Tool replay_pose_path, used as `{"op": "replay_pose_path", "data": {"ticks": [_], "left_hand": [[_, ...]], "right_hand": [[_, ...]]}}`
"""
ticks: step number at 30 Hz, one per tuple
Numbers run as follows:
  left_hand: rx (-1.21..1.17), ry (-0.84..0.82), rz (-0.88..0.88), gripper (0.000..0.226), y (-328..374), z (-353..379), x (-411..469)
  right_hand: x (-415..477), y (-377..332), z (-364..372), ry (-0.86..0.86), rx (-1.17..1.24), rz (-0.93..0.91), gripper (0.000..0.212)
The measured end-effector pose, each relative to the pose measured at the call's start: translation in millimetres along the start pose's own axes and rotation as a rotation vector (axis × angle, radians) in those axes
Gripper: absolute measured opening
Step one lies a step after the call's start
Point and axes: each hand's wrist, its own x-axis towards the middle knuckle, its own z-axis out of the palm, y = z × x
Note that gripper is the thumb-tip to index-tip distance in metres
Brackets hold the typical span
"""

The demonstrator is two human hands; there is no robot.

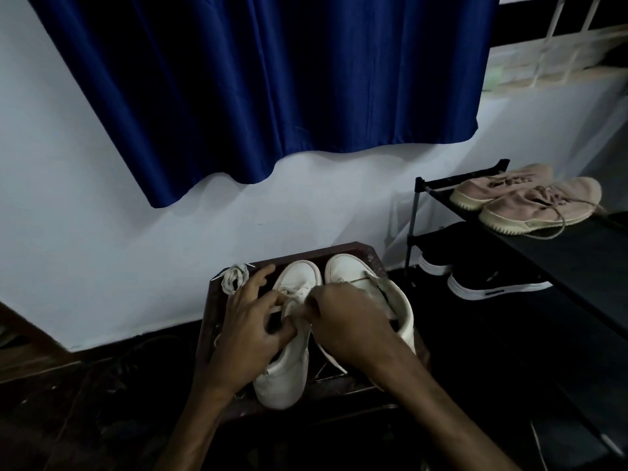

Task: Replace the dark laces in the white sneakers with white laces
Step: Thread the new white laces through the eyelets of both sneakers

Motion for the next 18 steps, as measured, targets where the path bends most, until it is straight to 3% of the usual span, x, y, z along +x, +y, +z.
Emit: {"op": "replay_pose_path", "data": {"ticks": [5, 11, 16, 18], "left_hand": [[0.044, -0.006, -0.013, 0.038, 2.8, -1.9, -0.5], [0.056, 0.007, -0.034, 0.032, 4.1, -0.3, -1.8], [0.047, -0.022, -0.037, 0.043, 5.9, 0.0, -0.3], [0.046, -0.016, -0.058, 0.042, 5.0, 1.0, -0.7]], "right_hand": [[3.8, -6.0, 9.7, 0.095, -0.001, -0.034, 0.021], [-33.5, -5.0, -7.6, -0.303, -0.219, -0.055, 0.026], [-8.7, -4.2, -3.9, 0.007, -0.078, 0.000, 0.022], [2.3, -4.9, 4.0, 0.000, -0.062, -0.024, 0.025]]}}
